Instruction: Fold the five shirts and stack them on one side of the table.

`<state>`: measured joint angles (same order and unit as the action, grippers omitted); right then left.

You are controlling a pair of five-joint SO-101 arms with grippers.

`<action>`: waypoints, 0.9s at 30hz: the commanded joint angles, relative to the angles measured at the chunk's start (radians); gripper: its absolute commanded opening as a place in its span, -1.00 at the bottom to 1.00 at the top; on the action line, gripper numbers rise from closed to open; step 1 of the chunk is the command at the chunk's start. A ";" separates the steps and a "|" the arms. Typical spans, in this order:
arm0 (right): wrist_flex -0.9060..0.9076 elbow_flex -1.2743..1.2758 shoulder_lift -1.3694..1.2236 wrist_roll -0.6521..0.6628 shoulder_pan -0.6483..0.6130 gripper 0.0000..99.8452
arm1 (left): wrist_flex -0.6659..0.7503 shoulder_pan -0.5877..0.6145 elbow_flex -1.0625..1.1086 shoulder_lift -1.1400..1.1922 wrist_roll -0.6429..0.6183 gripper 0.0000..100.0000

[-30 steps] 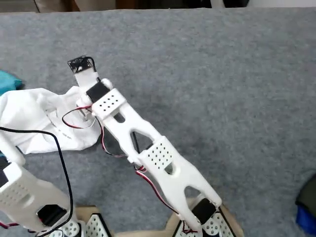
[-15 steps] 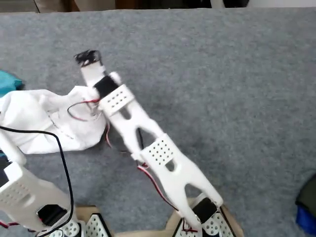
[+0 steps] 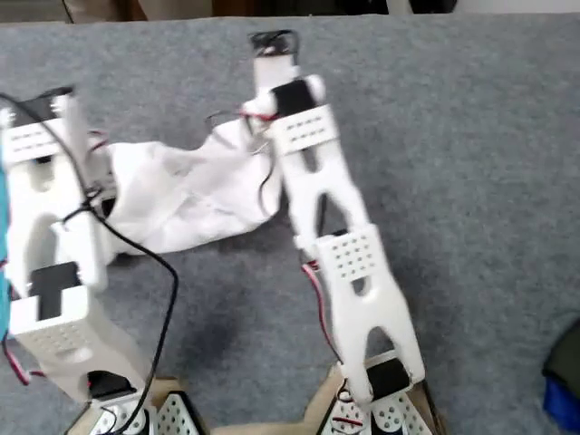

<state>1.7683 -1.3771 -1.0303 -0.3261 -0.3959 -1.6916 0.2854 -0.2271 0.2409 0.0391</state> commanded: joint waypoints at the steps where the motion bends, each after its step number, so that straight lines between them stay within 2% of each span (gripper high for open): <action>1: 0.018 0.154 0.214 0.041 0.101 -0.99 | 0.026 -0.103 -0.018 -0.045 -0.041 -0.96; 10: 0.014 0.619 0.496 0.169 0.341 -0.99 | 0.028 -0.327 -0.074 -0.044 -0.112 -0.96; 15: 0.014 0.757 0.564 0.227 0.470 -0.99 | 0.041 -0.436 -0.080 -0.038 -0.153 -0.96; 18: 0.014 0.803 0.575 0.327 0.513 -0.98 | 0.103 -0.457 -0.054 -0.038 -0.153 -0.96; 21: 0.015 0.823 0.578 0.400 0.513 -0.79 | 0.123 -0.457 -0.038 -0.038 -0.153 -0.96; 24: 0.015 0.819 0.582 0.402 0.489 -0.52 | 0.120 -0.456 -0.044 -0.038 -0.153 -0.96; 27: 0.015 0.826 0.625 0.400 0.423 -0.38 | 0.120 -0.454 -0.049 -0.044 -0.149 -0.96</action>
<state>1.7683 -0.5516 -0.5347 0.0637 0.0875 -1.5812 -0.1642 -0.2593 0.2409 -0.1051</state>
